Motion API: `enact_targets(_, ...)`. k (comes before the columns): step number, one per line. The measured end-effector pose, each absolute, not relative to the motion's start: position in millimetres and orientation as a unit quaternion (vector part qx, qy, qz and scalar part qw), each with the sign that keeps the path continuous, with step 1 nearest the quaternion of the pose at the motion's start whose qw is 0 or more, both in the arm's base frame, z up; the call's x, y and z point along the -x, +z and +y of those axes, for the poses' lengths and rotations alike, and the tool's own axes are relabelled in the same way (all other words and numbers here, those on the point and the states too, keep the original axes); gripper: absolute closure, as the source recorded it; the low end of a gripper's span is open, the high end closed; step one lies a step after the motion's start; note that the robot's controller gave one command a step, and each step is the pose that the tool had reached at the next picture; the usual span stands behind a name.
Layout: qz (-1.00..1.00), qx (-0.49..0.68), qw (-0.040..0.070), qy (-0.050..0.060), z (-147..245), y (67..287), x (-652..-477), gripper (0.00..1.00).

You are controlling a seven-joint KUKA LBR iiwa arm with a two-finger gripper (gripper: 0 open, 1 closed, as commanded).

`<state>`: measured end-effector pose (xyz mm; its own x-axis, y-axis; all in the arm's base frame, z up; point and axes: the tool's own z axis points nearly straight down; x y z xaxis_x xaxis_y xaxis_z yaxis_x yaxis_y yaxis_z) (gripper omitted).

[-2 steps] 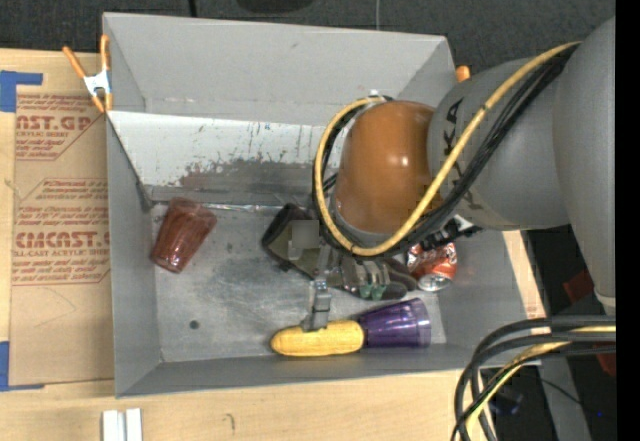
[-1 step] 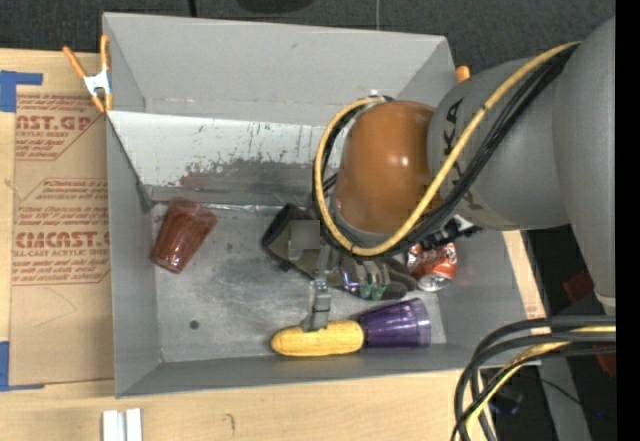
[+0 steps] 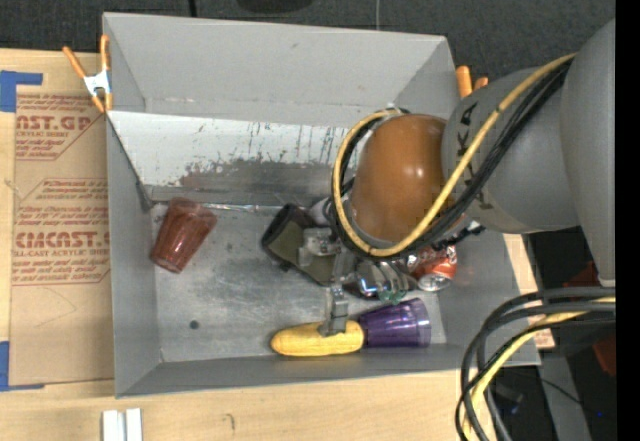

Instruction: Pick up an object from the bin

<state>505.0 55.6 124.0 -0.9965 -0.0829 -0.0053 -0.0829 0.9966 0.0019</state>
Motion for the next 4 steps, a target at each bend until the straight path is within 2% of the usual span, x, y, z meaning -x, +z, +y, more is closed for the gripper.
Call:
enact_targets(1,0.993,0.116,0.002,0.0,17,83,-499.4,0.0)
enact_targets(2,0.993,0.122,0.002,0.003,-5,71,-500.2,0.0)
enact_targets(3,0.996,0.089,0.003,0.001,-58,73,-516.6,1.0)
enact_targets(4,0.996,0.089,-0.001,0.003,-56,70,-513.5,0.0)
